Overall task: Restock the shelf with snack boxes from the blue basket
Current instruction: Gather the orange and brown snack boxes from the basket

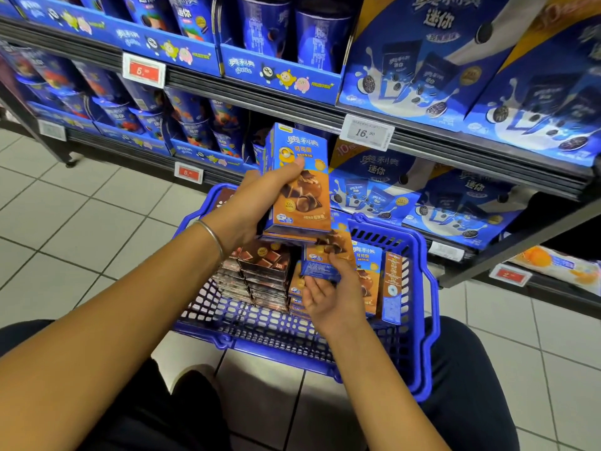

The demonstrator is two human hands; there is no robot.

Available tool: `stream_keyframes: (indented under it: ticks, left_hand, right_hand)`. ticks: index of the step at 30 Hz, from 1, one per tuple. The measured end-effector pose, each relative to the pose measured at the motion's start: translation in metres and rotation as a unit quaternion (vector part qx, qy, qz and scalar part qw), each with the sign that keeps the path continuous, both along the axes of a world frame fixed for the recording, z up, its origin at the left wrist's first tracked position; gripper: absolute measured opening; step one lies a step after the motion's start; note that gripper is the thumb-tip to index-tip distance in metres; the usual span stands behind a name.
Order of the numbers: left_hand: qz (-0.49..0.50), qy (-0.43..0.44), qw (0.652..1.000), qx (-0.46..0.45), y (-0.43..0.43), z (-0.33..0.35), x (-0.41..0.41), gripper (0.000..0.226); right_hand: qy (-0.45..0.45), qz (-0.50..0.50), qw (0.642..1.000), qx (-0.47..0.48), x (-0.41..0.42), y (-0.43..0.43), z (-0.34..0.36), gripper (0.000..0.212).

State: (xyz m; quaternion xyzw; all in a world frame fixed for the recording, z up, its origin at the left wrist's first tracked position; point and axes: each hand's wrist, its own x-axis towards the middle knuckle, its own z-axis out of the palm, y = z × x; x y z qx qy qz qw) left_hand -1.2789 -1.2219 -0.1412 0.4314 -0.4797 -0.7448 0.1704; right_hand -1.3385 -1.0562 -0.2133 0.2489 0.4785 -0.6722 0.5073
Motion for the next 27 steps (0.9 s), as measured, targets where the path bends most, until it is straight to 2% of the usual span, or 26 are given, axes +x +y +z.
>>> stream_keyframes:
  ticks: [5,8,11,14,16,19,25,27]
  left_hand:
    - [0.048,-0.004,0.997,-0.061,-0.013,-0.004,0.004,0.077]
    - [0.053,-0.015,0.988,-0.146,-0.011,-0.008,0.005,0.080]
    - [0.034,-0.022,0.983,-0.178,-0.006,-0.011,0.004,0.079]
    - [0.039,-0.011,0.984,-0.174,0.001,-0.014,0.001,0.053]
    - [0.032,0.002,0.985,-0.171,0.007,-0.012,-0.001,0.047]
    - [0.016,0.010,0.986,-0.166,0.013,-0.006,-0.002,0.049]
    - [-0.029,0.001,0.985,-0.170,0.019,-0.008,-0.010,0.052]
    - [-0.021,-0.020,0.985,-0.169,0.019,-0.009,-0.011,0.068]
  right_hand:
    - [0.168,-0.076,0.983,-0.020,-0.010,0.004,0.023,0.021]
    - [0.225,-0.113,0.966,-0.055,-0.018,0.006,0.033,0.039]
    - [0.277,-0.099,0.949,-0.113,-0.020,0.006,0.043,0.053]
    - [0.295,-0.050,0.939,-0.169,-0.019,0.002,0.048,0.049]
    - [0.313,-0.031,0.935,-0.163,-0.019,0.000,0.048,0.042]
    - [0.360,0.012,0.923,-0.133,-0.019,0.001,0.048,0.034]
    - [0.329,0.070,0.928,-0.158,-0.017,0.002,0.052,0.060]
    - [0.321,0.073,0.930,-0.164,-0.018,0.002,0.051,0.061]
